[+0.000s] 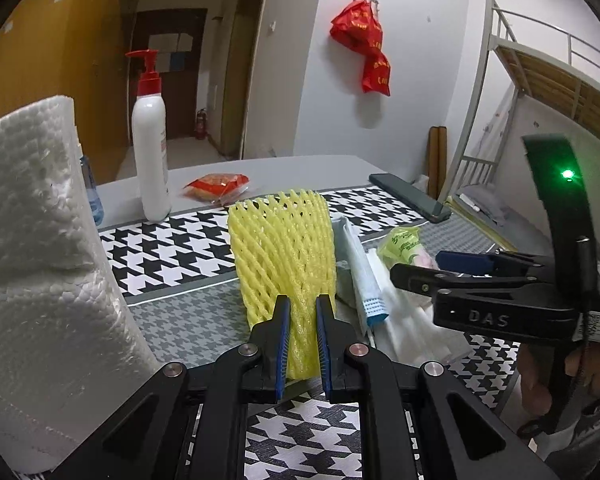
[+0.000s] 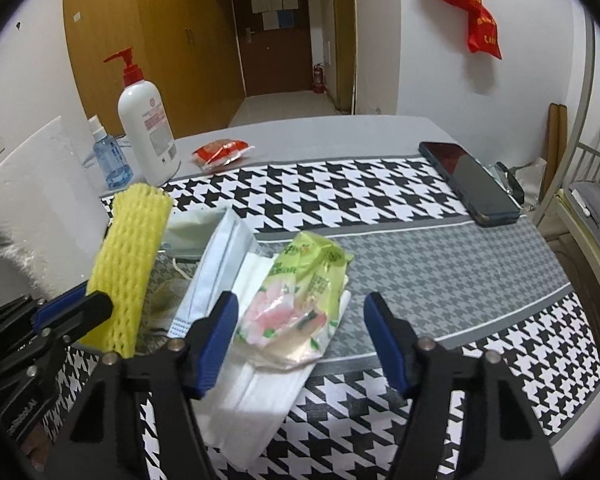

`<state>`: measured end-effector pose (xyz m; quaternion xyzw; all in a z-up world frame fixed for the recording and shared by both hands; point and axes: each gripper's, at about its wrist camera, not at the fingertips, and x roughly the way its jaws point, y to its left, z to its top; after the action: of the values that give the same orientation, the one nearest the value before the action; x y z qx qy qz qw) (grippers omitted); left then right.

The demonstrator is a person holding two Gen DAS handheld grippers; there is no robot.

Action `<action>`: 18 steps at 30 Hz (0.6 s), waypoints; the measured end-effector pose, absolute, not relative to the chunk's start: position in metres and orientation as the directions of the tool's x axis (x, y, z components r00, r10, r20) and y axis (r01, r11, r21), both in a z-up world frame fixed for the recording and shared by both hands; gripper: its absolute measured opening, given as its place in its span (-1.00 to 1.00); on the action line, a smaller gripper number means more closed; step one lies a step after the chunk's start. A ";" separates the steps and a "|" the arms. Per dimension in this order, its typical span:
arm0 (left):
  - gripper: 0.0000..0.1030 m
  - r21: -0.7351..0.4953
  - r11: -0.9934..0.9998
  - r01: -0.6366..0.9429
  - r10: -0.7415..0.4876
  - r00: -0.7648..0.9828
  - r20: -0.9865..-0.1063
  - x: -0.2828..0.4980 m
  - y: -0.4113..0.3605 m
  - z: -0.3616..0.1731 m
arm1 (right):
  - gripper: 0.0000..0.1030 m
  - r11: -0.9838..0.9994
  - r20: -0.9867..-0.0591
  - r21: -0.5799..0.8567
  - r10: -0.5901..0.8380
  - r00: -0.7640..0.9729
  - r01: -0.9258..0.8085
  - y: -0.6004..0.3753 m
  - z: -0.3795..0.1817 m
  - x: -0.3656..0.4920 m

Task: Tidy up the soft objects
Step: 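Lift the yellow net with the left gripper while the right gripper grasps the green snack bag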

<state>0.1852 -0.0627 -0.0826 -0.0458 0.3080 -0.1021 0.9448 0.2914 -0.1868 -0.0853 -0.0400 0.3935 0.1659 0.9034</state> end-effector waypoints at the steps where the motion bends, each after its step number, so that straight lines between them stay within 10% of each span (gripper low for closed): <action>1: -0.73 -0.147 0.975 0.167 -0.221 0.789 -0.573 0.185 -0.063 -0.083 | 0.34 0.943 -0.727 0.062 0.268 0.632 -0.328 -0.187 -0.086 0.292; 7: -0.73 -0.139 0.974 0.176 -0.224 0.791 -0.570 0.184 -0.065 -0.083 | -0.15 0.944 -0.746 0.100 0.280 0.604 -0.315 -0.190 -0.095 0.293; 18: -0.73 -0.131 0.976 0.172 -0.216 0.798 -0.562 0.182 -0.066 -0.082 | -0.32 0.946 -0.703 0.101 0.287 0.651 -0.307 -0.195 -0.079 0.282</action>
<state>0.1816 -0.0656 -0.0822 -0.0365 0.3005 -0.1024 0.9476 0.2822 -0.1954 -0.0790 -0.0136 0.3844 0.1635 0.9085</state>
